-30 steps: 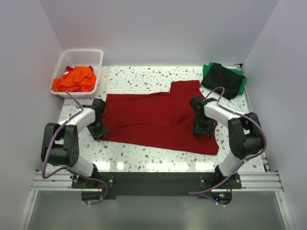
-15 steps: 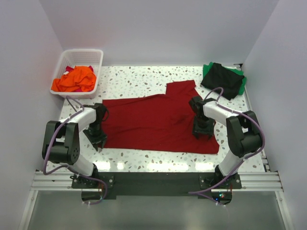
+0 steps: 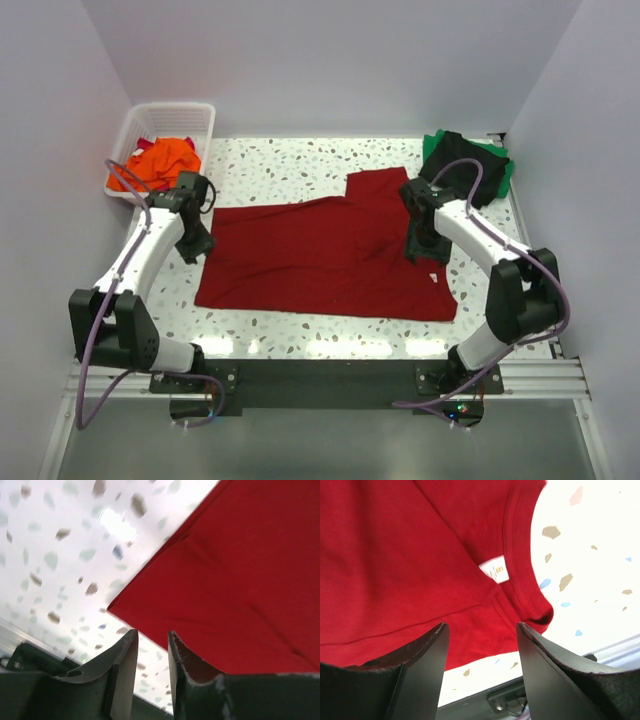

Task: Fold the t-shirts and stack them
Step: Fold the tshirt

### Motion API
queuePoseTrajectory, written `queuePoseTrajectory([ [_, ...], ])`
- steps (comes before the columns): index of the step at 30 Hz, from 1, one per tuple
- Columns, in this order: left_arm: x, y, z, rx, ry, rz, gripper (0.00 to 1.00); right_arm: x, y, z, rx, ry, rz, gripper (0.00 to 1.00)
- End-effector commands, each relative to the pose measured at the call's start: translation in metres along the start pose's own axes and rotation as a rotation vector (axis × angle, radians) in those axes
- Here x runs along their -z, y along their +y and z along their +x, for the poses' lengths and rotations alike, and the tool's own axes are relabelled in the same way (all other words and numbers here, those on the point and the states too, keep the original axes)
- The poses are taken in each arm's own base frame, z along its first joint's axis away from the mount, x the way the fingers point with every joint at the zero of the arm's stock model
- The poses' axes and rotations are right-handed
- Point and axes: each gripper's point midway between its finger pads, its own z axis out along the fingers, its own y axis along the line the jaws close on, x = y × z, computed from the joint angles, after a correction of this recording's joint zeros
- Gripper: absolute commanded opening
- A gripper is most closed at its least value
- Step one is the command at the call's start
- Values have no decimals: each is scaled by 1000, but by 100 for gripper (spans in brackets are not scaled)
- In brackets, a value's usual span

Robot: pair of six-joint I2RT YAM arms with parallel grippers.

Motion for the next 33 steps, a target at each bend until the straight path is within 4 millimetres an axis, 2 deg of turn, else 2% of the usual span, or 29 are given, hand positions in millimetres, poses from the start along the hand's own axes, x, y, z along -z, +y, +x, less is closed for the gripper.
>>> queuePoseTrajectory([
  [1,32,-40,-57,3,-228,232,37,48,-3,-38,-52,-157,-65,61],
  [2,29,-47,-60,0,-223,266,37,53,1,-45,-58,-182,-90,62],
  [7,9,-82,-77,22,-181,375,20,75,17,-72,-80,-274,-194,65],
  [8,-1,-88,-78,17,-168,371,19,74,23,-75,-81,-272,-212,65],
  [14,-29,-126,-106,36,-201,457,19,72,42,-85,-89,-282,-276,64],
  [16,-43,-127,-115,39,-214,412,26,70,45,-87,-91,-285,-283,64],
  [20,-51,-128,-138,45,-260,342,37,65,48,-87,-82,-274,-285,64],
  [27,-71,-125,-150,21,-297,262,39,57,53,-86,-68,-253,-281,63],
  [33,-88,-127,-149,3,-277,221,39,52,58,-90,-58,-238,-270,63],
])
